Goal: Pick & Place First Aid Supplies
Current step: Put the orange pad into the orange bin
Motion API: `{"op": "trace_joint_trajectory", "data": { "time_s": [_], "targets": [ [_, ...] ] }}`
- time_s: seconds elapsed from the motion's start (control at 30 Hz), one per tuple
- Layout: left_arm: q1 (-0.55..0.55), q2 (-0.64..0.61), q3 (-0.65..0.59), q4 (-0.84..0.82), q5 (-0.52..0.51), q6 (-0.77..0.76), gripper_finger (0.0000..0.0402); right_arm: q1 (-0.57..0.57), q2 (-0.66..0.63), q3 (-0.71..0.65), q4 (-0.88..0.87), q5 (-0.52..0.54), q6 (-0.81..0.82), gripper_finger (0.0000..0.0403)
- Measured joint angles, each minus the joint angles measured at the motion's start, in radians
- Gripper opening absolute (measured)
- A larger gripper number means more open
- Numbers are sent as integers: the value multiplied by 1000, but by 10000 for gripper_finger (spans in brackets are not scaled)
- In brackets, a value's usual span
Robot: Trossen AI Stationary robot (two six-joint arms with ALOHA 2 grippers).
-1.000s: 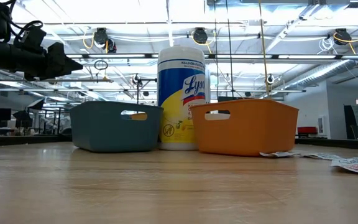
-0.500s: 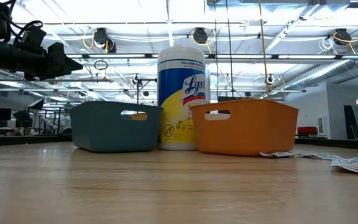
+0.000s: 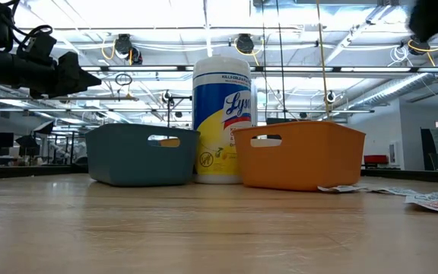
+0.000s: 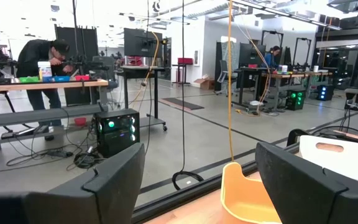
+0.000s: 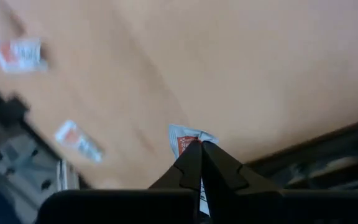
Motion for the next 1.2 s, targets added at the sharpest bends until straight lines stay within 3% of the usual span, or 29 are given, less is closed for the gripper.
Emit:
{"op": "trace_joint_trajectory", "data": {
  "time_s": [0.3,0.6,0.87,1.2],
  "targets": [
    [0,0,0,0,0,0,308,-338,155,175,-64,50,-294,0],
    [0,0,0,0,0,0,308,-574,338,402,-63,108,-489,0],
    [0,0,0,0,0,0,308,-656,426,503,-54,113,-546,0],
    [0,0,0,0,0,0,308,-598,486,384,184,301,-557,0]
  ]
}}
